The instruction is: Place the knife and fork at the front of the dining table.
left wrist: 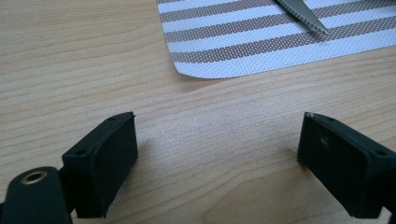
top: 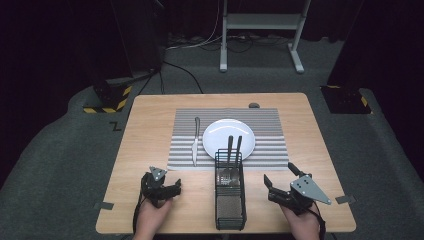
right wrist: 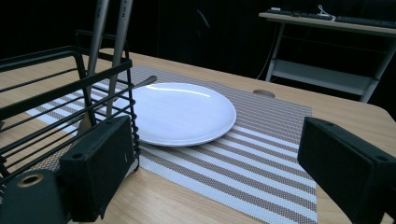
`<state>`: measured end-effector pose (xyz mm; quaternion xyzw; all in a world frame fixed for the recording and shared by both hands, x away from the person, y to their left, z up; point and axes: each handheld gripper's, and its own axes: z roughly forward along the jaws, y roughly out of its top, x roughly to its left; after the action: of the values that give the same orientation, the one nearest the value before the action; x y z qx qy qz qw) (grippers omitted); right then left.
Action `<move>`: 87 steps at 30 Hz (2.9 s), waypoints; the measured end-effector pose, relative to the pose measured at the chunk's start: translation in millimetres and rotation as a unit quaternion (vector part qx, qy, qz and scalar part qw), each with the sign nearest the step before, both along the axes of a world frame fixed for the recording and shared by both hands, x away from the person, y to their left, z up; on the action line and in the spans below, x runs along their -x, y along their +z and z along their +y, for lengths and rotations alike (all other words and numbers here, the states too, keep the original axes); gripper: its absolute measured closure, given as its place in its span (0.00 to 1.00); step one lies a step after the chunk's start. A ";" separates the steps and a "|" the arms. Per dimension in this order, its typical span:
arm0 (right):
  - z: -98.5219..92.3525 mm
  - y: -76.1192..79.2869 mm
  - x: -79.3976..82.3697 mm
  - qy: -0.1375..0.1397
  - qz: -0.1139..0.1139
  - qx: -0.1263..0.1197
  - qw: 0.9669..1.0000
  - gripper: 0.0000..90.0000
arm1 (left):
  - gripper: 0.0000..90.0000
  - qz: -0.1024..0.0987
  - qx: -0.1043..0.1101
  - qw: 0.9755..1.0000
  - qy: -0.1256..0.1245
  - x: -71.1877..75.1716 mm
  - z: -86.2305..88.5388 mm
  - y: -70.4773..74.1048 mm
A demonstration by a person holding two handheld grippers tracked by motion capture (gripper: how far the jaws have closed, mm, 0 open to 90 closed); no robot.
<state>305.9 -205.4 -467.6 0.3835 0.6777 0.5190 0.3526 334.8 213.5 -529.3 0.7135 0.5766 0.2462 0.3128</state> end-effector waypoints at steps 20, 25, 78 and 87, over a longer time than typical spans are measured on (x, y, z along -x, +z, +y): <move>38.1 26.8 -27.5 0.026 0.007 -0.006 1.000 0.12 | 0.13 0.000 -0.001 1.000 -0.002 0.2 0.5 0.1; 46.4 32.0 -37.5 0.039 0.003 -0.019 0.999 0.12 | 0.13 0.000 0.002 1.000 -0.002 0.3 0.4 0.0; 90.1 51.9 -54.6 0.100 -0.028 -0.063 0.993 0.98 | 0.14 0.000 -0.002 1.000 -0.009 1.9 1.3 0.3; 89.0 61.9 -45.3 0.103 -0.048 -0.072 0.991 0.98 | 0.14 0.000 -0.002 1.000 -0.009 1.9 1.2 0.3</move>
<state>351.2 -116.4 -405.7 0.3103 0.6571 0.6176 0.3007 332.9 214.7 -529.0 0.7190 0.5701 0.2445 0.3136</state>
